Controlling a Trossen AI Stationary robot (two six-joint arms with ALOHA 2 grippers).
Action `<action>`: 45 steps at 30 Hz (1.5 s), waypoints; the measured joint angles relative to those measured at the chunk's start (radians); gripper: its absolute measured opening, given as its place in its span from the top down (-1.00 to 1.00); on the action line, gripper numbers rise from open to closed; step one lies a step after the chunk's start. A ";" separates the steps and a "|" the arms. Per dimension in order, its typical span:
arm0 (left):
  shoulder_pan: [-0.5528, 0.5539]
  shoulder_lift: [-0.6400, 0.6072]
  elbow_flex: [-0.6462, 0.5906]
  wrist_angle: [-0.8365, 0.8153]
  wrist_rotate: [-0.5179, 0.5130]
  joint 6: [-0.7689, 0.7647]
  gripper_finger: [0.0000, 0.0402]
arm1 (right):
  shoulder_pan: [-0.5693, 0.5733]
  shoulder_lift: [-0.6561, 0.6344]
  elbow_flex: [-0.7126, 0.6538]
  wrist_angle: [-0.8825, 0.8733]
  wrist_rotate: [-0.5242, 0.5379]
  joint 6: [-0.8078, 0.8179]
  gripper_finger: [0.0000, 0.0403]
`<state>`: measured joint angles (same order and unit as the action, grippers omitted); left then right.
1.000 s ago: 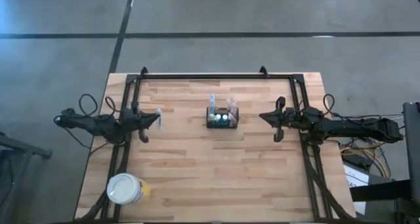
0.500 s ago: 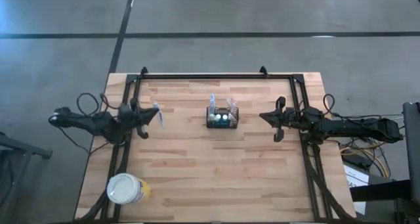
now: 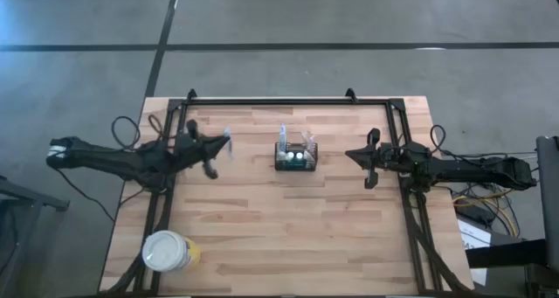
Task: Pick & Place toothbrushing station
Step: Put the blue toothbrush into the wire organizer
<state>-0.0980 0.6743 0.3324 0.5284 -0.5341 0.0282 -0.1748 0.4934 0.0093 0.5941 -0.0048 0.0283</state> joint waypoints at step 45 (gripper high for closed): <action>0.444 0.996 0.305 0.784 0.759 -0.002 1.00 | 0.000 0.000 0.000 -0.014 -0.002 -0.033 0.96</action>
<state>0.3465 1.6701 0.6374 1.3124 0.2245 0.0265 -0.1747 0.4936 0.0095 0.5797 -0.0063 -0.0044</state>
